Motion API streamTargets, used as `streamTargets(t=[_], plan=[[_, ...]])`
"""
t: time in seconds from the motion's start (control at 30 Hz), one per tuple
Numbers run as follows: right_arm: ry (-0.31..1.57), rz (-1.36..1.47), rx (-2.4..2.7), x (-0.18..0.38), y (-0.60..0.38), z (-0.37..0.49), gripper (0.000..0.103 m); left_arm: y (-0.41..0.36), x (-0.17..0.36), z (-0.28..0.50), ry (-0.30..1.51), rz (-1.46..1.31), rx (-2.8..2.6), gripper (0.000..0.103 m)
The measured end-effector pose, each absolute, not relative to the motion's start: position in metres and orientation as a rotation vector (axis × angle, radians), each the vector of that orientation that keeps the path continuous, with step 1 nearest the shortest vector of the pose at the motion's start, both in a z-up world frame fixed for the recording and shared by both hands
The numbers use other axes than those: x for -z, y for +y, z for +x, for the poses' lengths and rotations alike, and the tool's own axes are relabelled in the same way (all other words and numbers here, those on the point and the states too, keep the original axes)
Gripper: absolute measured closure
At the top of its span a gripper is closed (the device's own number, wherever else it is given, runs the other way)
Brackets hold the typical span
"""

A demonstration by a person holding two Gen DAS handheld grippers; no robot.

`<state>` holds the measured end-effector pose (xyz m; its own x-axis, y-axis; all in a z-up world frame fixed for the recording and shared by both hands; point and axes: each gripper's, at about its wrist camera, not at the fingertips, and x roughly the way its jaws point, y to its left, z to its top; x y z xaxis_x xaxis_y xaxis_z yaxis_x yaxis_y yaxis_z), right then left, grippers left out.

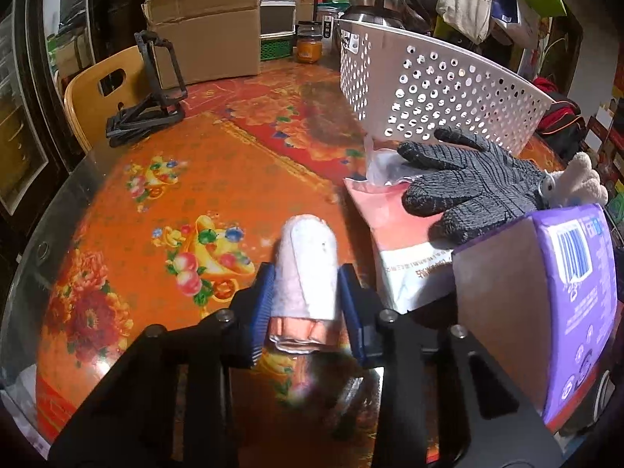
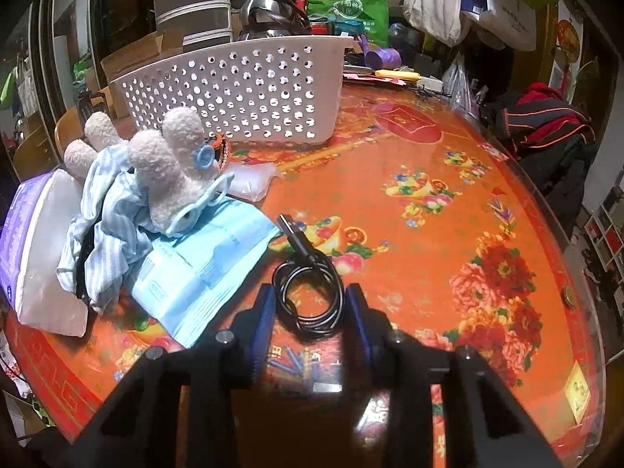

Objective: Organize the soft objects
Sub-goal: 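Grasp the rolled pink-white towel with the left tool while the right tool grasps the black cable, then carry the towel into the white basket with the left tool while the right tool drops the cable in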

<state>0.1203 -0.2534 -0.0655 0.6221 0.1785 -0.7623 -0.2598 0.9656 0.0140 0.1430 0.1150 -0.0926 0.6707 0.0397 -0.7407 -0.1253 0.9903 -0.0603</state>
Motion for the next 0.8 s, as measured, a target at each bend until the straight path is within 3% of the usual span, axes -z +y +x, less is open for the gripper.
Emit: streamTargets(t=[0.8], plan=[[0.741,0.038,-0.288,0.054,-0.273,0.107,0.068,0.115,0.081,0.126,0.733,-0.106,-0.081,0.072]])
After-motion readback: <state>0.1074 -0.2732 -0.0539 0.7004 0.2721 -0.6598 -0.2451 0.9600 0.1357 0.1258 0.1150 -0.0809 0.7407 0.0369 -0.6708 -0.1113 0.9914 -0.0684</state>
